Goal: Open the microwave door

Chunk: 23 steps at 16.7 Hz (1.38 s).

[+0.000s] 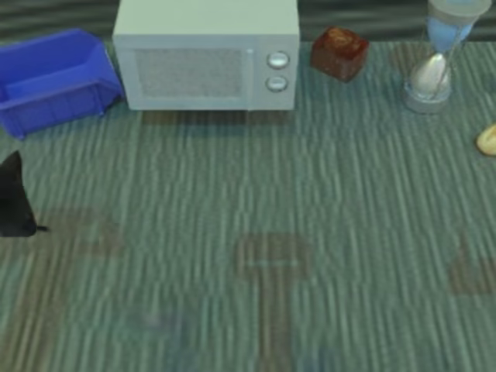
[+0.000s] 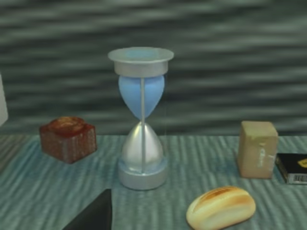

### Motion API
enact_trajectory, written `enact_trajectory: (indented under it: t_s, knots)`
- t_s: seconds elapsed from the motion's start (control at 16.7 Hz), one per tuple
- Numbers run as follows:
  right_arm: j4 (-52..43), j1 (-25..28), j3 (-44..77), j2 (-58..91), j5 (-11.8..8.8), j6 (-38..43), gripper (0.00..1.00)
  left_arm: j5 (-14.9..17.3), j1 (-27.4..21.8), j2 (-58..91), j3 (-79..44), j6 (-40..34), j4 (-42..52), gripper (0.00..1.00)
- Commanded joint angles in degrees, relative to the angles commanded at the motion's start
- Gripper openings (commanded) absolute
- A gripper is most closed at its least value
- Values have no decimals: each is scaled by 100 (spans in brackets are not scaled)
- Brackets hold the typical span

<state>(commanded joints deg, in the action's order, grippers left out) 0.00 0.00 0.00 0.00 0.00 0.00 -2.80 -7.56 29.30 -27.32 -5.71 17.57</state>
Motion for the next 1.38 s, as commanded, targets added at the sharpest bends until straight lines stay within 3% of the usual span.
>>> enact_trajectory:
  t_s: [0.84, 1.38]
  knots:
    - [0, 0, 0, 0, 0, 0, 100, -936, -1768, 7550, -7315, -1475, 4218, 100]
    - [0, 0, 0, 0, 0, 0, 100, -1344, -2598, 10504, -11317, -2399, 5465, 100]
